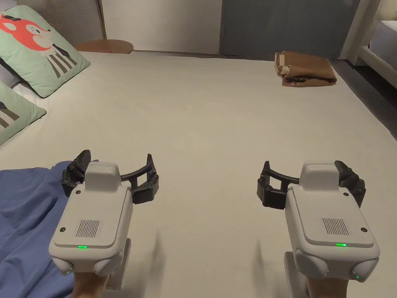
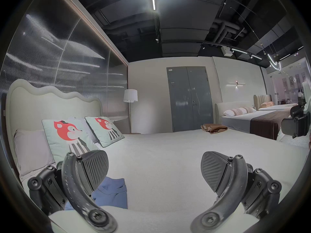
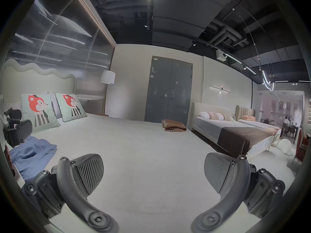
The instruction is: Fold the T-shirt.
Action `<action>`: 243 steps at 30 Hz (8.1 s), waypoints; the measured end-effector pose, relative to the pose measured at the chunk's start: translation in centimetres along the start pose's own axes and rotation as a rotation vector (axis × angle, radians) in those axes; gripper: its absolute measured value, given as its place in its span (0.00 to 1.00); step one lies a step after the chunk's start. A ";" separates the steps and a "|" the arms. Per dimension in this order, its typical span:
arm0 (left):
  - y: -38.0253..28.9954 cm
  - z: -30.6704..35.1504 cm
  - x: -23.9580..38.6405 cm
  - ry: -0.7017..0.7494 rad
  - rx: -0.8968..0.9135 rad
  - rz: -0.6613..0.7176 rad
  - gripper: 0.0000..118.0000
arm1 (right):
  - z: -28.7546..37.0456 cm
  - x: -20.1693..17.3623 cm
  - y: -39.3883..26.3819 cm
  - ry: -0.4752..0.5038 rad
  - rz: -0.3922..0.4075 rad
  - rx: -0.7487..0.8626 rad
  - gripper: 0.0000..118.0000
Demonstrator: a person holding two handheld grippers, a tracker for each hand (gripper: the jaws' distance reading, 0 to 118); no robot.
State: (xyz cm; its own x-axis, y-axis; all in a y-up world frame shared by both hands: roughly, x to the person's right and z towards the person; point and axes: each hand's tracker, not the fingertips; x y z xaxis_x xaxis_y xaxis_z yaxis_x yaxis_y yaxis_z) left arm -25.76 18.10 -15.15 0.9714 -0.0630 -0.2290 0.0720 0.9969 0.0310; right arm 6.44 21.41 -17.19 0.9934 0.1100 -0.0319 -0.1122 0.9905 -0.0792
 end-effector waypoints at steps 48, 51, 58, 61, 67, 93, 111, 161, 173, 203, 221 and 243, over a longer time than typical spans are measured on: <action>0.4 0.0 -0.6 0.010 0.008 -0.003 0.92 | 0.1 -0.1 0.1 0.005 0.019 0.024 1.00; 0.4 0.0 -0.5 0.010 0.010 -0.004 0.92 | 0.1 -0.1 0.1 0.005 0.015 0.023 1.00; 0.5 0.1 -0.4 0.007 0.010 -0.003 0.92 | 0.1 0.0 0.2 0.004 0.018 0.027 1.00; 0.4 0.1 -0.5 0.006 0.012 -0.006 0.92 | 0.2 0.0 0.2 0.003 0.019 0.028 1.00; 0.5 0.1 -0.4 0.007 0.013 -0.006 0.92 | 0.2 0.0 0.2 0.002 0.019 0.030 1.00; 1.3 0.4 0.0 0.034 0.035 -0.024 0.00 | 0.6 -0.2 0.9 -0.011 0.030 0.023 0.00; 1.7 1.7 -3.5 0.085 0.020 -0.009 0.00 | -0.1 -2.9 2.3 0.088 0.005 0.032 0.00; -7.0 -5.5 -23.3 0.268 -0.918 0.217 0.91 | -2.9 -22.8 3.0 0.536 0.042 0.035 0.00; -10.2 -5.6 -22.0 0.233 -0.964 0.147 0.03 | -3.7 -20.4 2.2 0.488 0.046 0.005 0.00; 21.2 -6.9 2.3 -0.441 -0.272 0.061 0.03 | -0.3 -1.0 5.2 0.172 -0.069 0.127 0.00; 3.9 -6.4 18.0 -0.743 -0.712 -0.061 0.04 | 1.9 9.6 2.2 -0.081 -0.071 0.085 0.00; -0.2 -6.6 14.2 -0.474 -0.725 0.058 0.91 | 1.7 7.8 1.7 -0.038 -0.063 0.045 0.00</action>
State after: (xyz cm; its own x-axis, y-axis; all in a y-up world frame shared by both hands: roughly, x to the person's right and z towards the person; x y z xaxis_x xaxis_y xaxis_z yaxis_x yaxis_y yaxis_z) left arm -13.45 17.31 -24.85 0.9726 0.1368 0.1882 0.0140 0.7729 -0.6344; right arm 14.08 24.08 -15.86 0.9987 0.0494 0.0093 -0.0491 0.9982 -0.0352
